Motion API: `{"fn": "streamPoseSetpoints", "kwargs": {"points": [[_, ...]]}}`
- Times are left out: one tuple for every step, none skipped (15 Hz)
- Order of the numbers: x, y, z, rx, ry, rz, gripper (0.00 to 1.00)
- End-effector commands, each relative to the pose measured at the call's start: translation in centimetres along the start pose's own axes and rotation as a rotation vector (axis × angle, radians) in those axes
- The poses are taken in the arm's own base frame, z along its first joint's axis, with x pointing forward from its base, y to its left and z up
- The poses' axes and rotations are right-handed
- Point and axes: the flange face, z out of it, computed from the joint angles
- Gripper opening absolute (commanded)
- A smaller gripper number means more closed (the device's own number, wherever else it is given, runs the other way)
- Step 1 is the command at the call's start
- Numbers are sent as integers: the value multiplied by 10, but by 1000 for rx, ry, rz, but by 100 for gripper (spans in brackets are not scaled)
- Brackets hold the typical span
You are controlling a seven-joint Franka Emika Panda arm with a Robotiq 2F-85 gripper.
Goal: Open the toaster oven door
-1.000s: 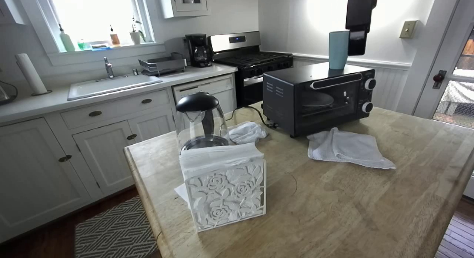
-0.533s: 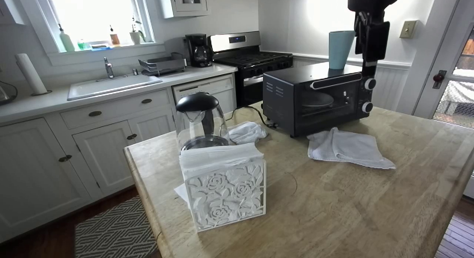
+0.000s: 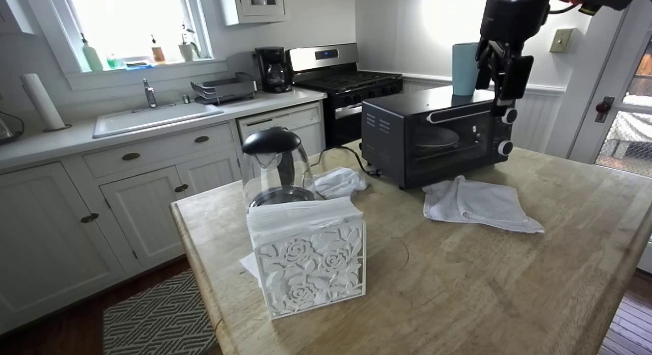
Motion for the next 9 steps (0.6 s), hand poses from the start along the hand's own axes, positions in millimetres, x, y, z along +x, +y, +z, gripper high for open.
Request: {"fn": "streamPoseSetpoints", "kwargs": {"points": [[1, -1, -1, 0, 0, -2, 100], [1, -1, -1, 0, 0, -2, 100], [1, -1, -1, 0, 0, -2, 100], [1, -1, -1, 0, 0, -2, 100], [1, -1, -1, 0, 0, -2, 100], [1, -1, -1, 0, 0, -2, 100], [2, 3, 4, -4, -5, 0, 100], [1, 6, 8, -14, -8, -2, 100], [-1, 9, 14, -5, -6, -11, 100]]}}
